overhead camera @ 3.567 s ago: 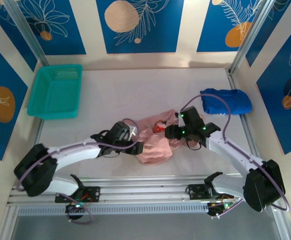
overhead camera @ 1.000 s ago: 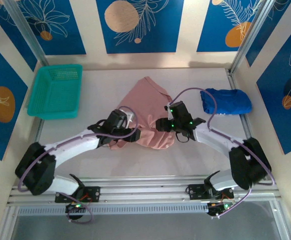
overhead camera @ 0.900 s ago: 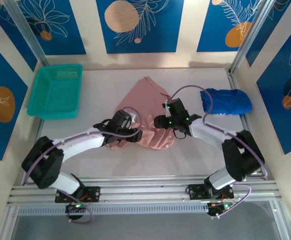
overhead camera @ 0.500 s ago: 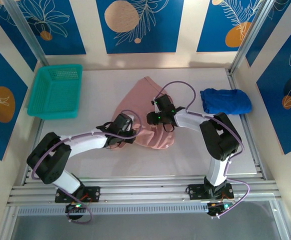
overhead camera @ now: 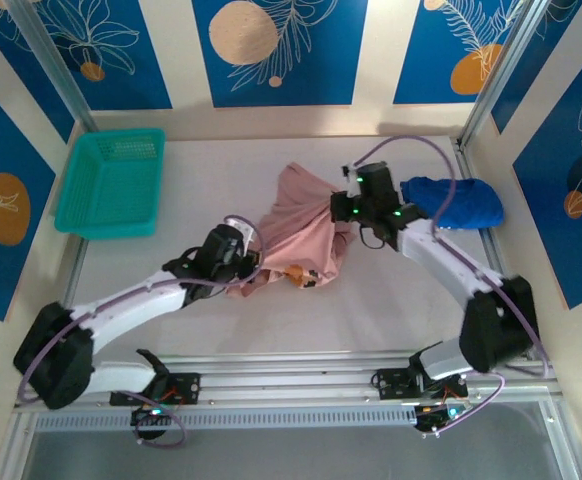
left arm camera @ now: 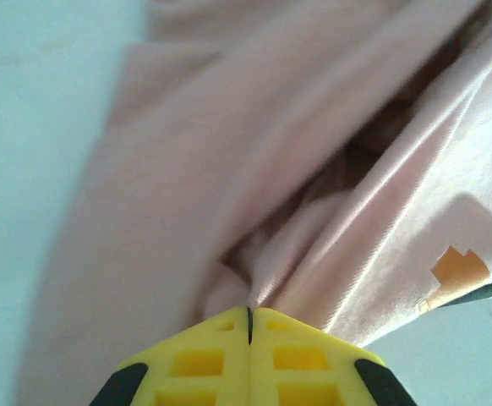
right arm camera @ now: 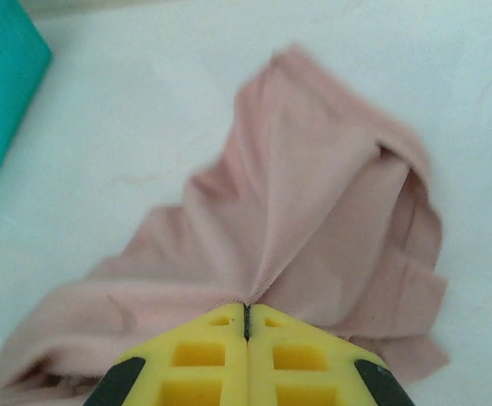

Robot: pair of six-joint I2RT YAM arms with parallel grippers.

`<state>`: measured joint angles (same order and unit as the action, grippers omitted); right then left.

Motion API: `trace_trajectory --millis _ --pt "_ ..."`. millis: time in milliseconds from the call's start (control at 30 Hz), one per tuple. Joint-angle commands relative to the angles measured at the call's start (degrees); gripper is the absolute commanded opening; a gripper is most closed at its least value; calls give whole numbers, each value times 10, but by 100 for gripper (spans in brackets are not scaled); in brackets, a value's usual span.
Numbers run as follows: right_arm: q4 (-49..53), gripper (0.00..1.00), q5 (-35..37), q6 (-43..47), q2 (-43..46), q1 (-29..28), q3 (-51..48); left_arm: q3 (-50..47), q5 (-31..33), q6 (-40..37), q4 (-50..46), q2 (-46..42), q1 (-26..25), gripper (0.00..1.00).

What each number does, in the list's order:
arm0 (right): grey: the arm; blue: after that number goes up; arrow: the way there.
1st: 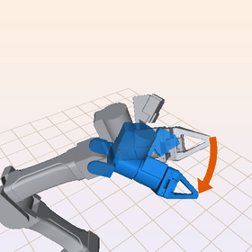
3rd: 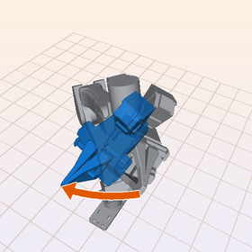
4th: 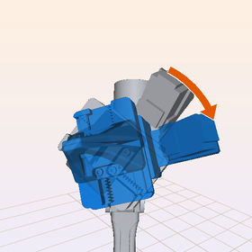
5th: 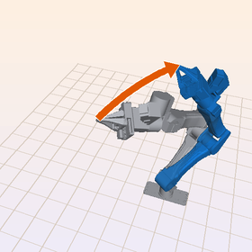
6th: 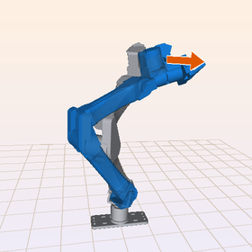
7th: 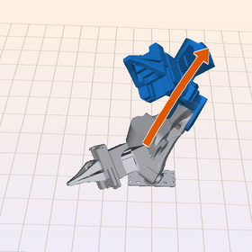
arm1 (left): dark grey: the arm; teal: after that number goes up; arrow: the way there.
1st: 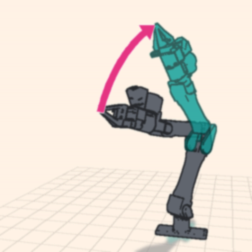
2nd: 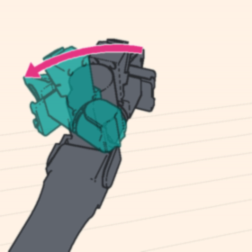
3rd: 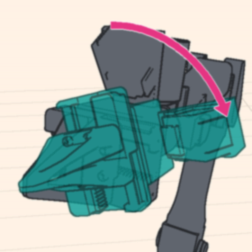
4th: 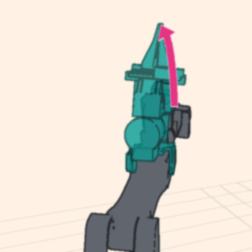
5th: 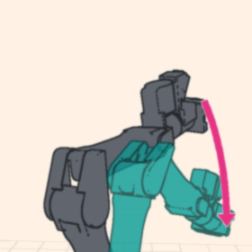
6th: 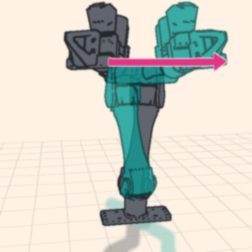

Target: Fold the inside-out t-shirt

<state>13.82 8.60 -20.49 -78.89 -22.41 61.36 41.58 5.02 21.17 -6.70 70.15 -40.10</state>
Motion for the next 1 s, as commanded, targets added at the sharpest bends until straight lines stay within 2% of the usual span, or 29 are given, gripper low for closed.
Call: trace_trajectory --millis 0,100,167,267,333,433,500,633,833,967 --pt "41 0 1 -3 49 29 -42 -24 24 -41 -44 -60 10 0" --pt "40 0 -6 -20 54 45 -66 -51 -28 -65 -39 -80 11 0" --pt "45 1 -17 -31 38 46 -76 -69 -121 -72 -13 -71 9 0" --pt "58 12 -34 -38 14 45 -88 -86 -215 -64 34 -34 -18 0" --pt "70 23 -40 -34 8 42 -93 -84 -247 -72 45 3 -50 0" --pt "92 33 -42 -26 13 37 -97 -59 -270 -91 28 49 -85 16" --pt "100 37 -44 -19 24 29 -97 -46 -267 -96 13 56 -89 27" --pt "91 42 -56 5 50 -13 -108 -41 -212 -99 9 15 -82 47" --pt "56 48 -30 9 59 -88 -126 -29 -110 -67 0 -1 -18 56" --pt "32 50 -37 -9 31 -111 -131 0 -92 -81 -18 40 11 61"
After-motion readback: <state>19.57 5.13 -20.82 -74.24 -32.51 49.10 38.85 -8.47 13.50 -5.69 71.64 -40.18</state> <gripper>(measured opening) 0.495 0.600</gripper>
